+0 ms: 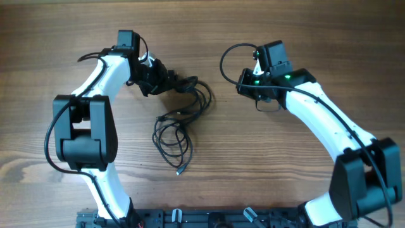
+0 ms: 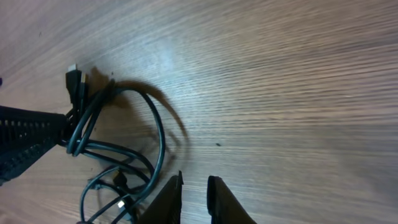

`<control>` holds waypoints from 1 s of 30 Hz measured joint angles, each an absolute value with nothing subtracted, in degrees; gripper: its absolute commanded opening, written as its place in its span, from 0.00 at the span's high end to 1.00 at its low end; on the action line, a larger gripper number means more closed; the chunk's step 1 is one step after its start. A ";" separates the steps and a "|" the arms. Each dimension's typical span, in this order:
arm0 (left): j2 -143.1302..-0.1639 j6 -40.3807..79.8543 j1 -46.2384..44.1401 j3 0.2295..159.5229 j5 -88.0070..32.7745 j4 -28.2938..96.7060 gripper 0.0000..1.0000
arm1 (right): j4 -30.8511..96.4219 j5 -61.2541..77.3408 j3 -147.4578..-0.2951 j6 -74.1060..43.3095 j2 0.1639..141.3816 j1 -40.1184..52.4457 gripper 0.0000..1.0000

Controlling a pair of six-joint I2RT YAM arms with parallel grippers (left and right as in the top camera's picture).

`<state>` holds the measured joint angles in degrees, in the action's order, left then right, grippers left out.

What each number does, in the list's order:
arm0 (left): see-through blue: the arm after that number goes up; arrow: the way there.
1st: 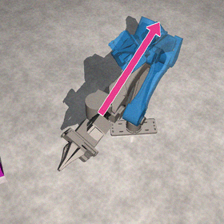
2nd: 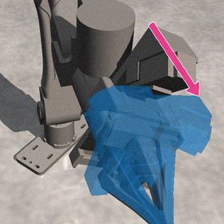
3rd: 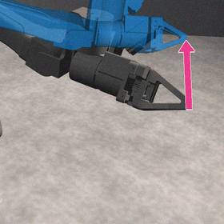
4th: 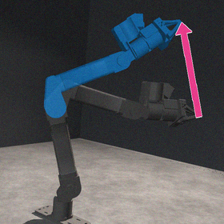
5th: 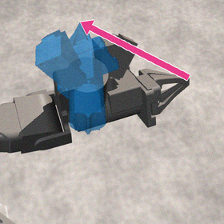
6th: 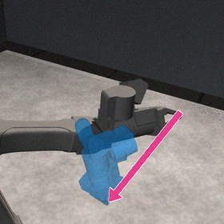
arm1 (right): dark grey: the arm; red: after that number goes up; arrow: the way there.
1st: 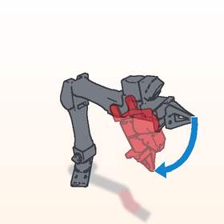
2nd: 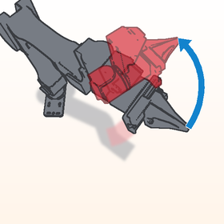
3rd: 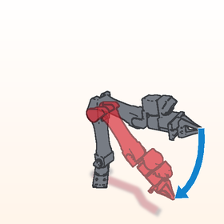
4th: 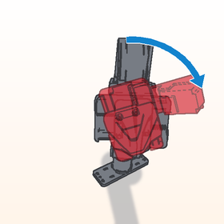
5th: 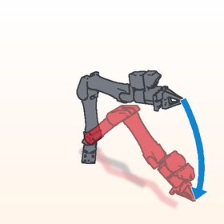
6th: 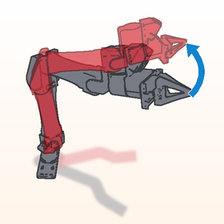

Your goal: Untangle cables

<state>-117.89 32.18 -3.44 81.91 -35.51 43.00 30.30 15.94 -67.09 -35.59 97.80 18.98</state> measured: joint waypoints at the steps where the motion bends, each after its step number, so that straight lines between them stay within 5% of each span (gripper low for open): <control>1: -117.89 32.18 -3.44 81.91 -35.53 43.00 0.78 | 29.56 16.97 -67.09 -35.57 98.85 19.05 0.79; 7: -117.89 32.25 -3.44 81.91 -35.53 42.98 0.90 | 22.98 23.07 -67.09 -36.14 105.19 20.67 0.69; 15: -117.89 32.21 -3.44 81.91 -35.55 43.00 0.90 | 13.91 26.04 -67.09 -43.44 112.81 24.34 0.66; 18: -117.89 32.21 -3.44 81.91 -35.55 42.98 0.89 | 12.12 26.30 -67.09 -46.09 115.46 25.45 0.73; 20: -117.89 32.21 -3.44 81.91 -35.55 43.00 0.89 | 11.00 26.89 -67.11 -47.51 116.53 25.98 0.95; 30: -117.89 32.21 -3.49 81.91 -35.59 43.00 0.83 | 12.05 26.59 -67.11 -46.11 117.03 25.41 0.96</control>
<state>-117.89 32.21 -3.49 81.91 -35.59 43.00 12.05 26.59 -67.11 -46.11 117.03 25.41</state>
